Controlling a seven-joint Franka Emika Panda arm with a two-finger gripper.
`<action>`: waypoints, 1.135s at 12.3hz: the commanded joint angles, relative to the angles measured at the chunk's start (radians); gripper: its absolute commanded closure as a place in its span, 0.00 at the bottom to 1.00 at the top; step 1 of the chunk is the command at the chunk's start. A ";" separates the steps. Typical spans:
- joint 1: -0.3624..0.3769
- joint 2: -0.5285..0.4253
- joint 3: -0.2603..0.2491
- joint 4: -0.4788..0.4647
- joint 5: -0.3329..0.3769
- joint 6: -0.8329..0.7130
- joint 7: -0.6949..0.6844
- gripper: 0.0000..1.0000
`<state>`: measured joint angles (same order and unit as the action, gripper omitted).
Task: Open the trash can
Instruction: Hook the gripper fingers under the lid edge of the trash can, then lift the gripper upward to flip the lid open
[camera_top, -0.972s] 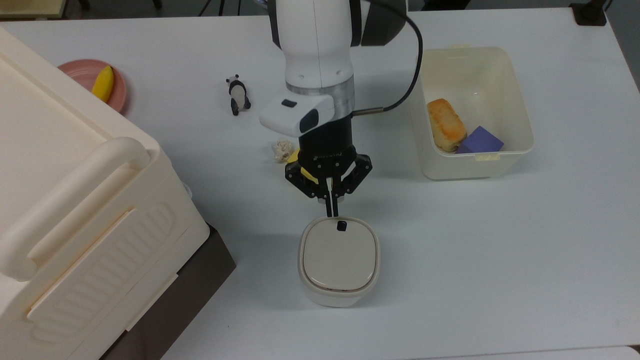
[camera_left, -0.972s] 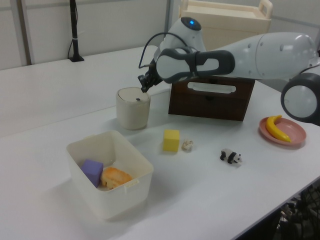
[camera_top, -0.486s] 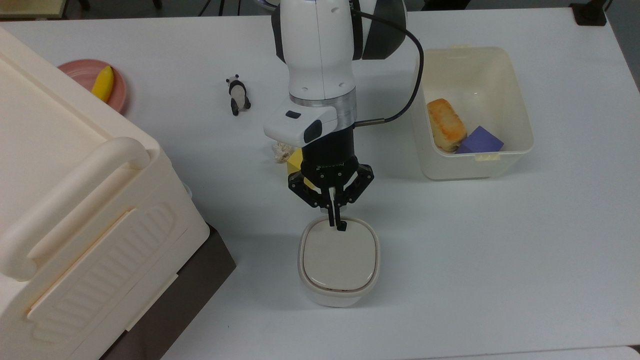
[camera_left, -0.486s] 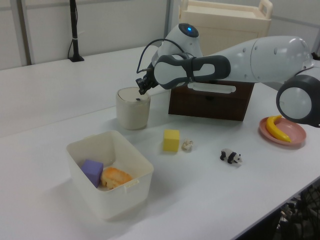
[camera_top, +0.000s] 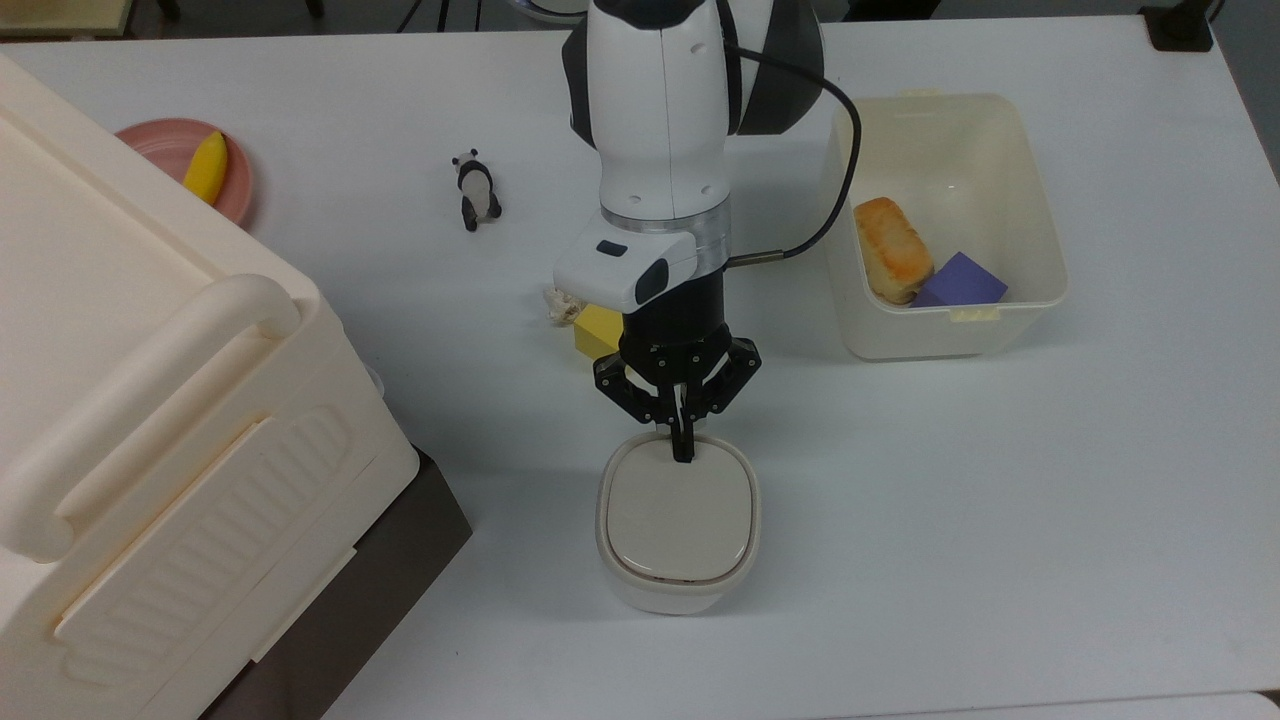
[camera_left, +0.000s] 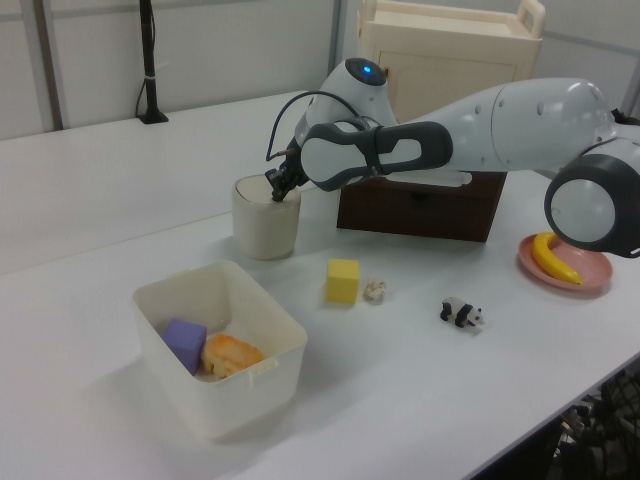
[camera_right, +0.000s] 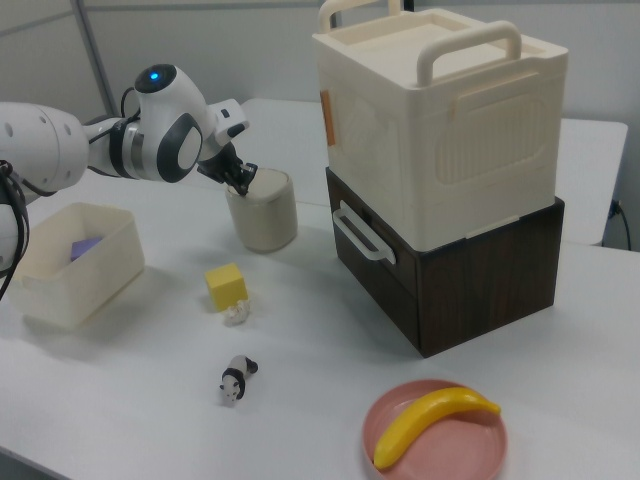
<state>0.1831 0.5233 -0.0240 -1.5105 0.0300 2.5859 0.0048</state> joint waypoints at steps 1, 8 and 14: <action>0.007 0.037 -0.007 0.010 -0.034 0.022 -0.011 0.93; 0.015 -0.128 -0.002 0.032 -0.025 -0.012 0.010 0.88; 0.021 -0.305 -0.017 0.023 -0.057 -0.709 0.064 0.00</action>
<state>0.2001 0.2789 -0.0245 -1.4421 0.0045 2.1146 0.0467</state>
